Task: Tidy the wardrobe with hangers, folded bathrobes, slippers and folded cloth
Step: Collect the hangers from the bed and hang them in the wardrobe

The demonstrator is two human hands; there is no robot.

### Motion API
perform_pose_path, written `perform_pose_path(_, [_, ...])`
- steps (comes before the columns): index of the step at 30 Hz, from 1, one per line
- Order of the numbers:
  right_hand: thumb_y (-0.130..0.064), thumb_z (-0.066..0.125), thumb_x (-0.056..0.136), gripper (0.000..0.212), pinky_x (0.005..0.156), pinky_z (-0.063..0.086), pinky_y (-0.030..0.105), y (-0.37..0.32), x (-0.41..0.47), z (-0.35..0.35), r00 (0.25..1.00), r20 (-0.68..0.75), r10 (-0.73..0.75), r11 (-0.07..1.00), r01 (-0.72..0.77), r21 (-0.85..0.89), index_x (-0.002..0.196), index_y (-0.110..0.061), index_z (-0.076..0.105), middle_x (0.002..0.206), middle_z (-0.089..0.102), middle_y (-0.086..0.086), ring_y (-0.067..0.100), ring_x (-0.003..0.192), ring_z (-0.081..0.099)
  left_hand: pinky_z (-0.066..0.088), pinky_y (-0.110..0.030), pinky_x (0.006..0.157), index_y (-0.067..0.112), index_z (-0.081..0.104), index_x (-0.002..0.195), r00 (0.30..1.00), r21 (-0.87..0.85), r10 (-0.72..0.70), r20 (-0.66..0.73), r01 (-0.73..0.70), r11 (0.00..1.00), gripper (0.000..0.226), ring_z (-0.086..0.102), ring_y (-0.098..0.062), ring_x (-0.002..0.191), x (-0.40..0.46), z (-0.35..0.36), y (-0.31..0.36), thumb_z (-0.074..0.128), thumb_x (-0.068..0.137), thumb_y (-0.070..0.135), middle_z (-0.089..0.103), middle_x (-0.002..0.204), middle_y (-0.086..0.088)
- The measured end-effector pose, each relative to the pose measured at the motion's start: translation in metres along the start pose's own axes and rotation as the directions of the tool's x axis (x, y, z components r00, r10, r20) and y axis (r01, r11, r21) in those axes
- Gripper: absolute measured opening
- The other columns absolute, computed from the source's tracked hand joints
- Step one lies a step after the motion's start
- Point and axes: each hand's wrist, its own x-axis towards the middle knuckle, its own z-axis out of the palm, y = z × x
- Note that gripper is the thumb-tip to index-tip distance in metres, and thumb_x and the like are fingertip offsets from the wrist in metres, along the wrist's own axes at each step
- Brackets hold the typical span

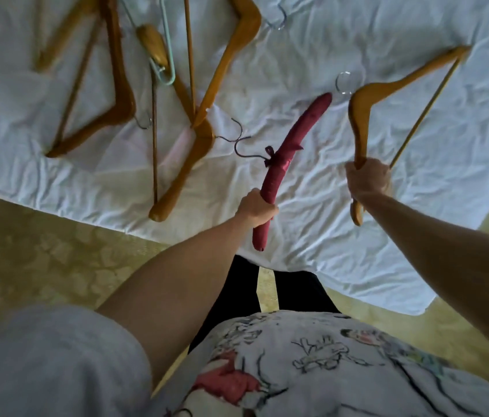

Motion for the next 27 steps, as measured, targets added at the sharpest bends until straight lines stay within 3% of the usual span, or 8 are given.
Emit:
perform_pose_path(2, [-0.039,0.054,0.09,0.036,0.081,0.052,0.039,0.013,-0.014,-0.011,1.0,-0.007,-0.021,0.999,0.021,0.024,0.108,-0.014,0.073,0.093,0.07,0.011,0.035,0.096,0.067,0.058,-0.027,0.064,0.011,0.062,0.103,0.999,-0.133,0.03,0.024,-0.027,0.991,0.026,0.069,-0.015,0.06,-0.017,-0.001,0.008,0.069,0.079,0.019,0.068,0.069,-0.001])
perform_pose_path(5, [-0.042,0.053,0.091,0.032,0.072,0.051,0.036,0.028,-0.035,-0.027,0.997,0.018,-0.073,0.994,0.071,0.083,0.1,-0.016,0.071,0.08,0.064,0.004,0.029,0.081,0.064,0.053,-0.03,0.066,0.015,0.068,0.086,0.999,-0.22,0.014,-0.049,-0.024,0.975,0.039,0.066,-0.017,0.066,-0.046,-0.002,0.03,0.069,0.082,0.053,0.067,0.071,-0.001])
perform_pose_path(7, [-0.047,0.055,0.091,0.03,0.068,0.05,0.035,0.034,-0.051,-0.039,0.993,0.045,-0.113,0.983,0.105,0.148,0.091,-0.019,0.067,0.078,0.064,0.003,0.025,0.076,0.063,0.048,-0.031,0.064,0.014,0.064,0.078,0.995,-0.231,-0.001,-0.103,-0.023,0.973,0.055,0.063,-0.019,0.07,-0.066,-0.003,0.046,0.053,0.089,0.067,0.065,0.076,-0.002])
perform_pose_path(10, [-0.049,0.058,0.091,0.032,0.062,0.052,0.035,0.033,-0.078,-0.061,0.983,0.052,-0.174,0.942,0.151,0.3,0.074,-0.021,0.058,0.067,0.061,0.002,0.022,0.068,0.064,0.041,-0.029,0.058,0.01,0.063,0.082,0.977,-0.211,0.035,-0.209,-0.08,0.974,0.059,0.058,-0.016,0.069,-0.096,-0.007,0.066,0.039,0.098,0.061,0.061,0.078,-0.002])
perform_pose_path(14, [-0.043,0.062,0.092,0.036,0.047,0.036,0.025,0.03,-0.114,-0.095,0.959,0.073,-0.273,0.883,0.22,0.414,0.068,-0.016,0.056,0.058,0.054,0.0,0.012,0.051,0.053,0.041,-0.026,0.055,0.011,0.065,0.078,0.953,-0.299,0.086,-0.29,-0.176,0.938,0.04,0.059,-0.016,0.066,-0.135,-0.006,0.082,0.058,0.094,0.047,0.062,0.072,0.0])
perform_pose_path(21, [-0.039,0.062,0.093,0.038,0.05,0.047,0.026,0.027,-0.167,-0.134,0.857,0.138,-0.497,0.732,0.328,0.596,0.069,-0.01,0.059,0.055,0.053,0.001,0.015,0.049,0.054,0.046,-0.031,0.065,0.009,0.066,0.089,0.978,-0.453,0.134,-0.159,-0.193,0.87,0.022,0.059,-0.019,0.061,-0.202,-0.015,0.093,0.069,0.082,0.029,0.064,0.068,-0.007])
perform_pose_path(23, [-0.039,0.062,0.094,0.039,0.053,0.05,0.028,0.024,-0.181,-0.138,0.808,0.157,-0.568,0.688,0.362,0.628,0.075,-0.005,0.064,0.058,0.056,0.004,0.014,0.051,0.056,0.047,-0.03,0.065,0.008,0.067,0.091,0.97,-0.444,0.171,-0.175,-0.232,0.865,0.022,0.059,-0.018,0.062,-0.22,-0.019,0.091,0.069,0.082,0.028,0.064,0.067,-0.005])
perform_pose_path(27, [-0.045,0.063,0.09,0.043,0.057,0.047,0.029,0.015,-0.212,-0.14,0.727,0.144,-0.671,0.639,0.468,0.611,0.065,-0.011,0.058,0.058,0.054,0.003,0.012,0.053,0.053,0.048,-0.029,0.07,0.013,0.069,0.087,0.942,-0.434,0.233,-0.243,-0.321,0.842,0.022,0.062,-0.015,0.067,-0.255,-0.027,0.077,0.067,0.086,0.036,0.066,0.073,-0.004])
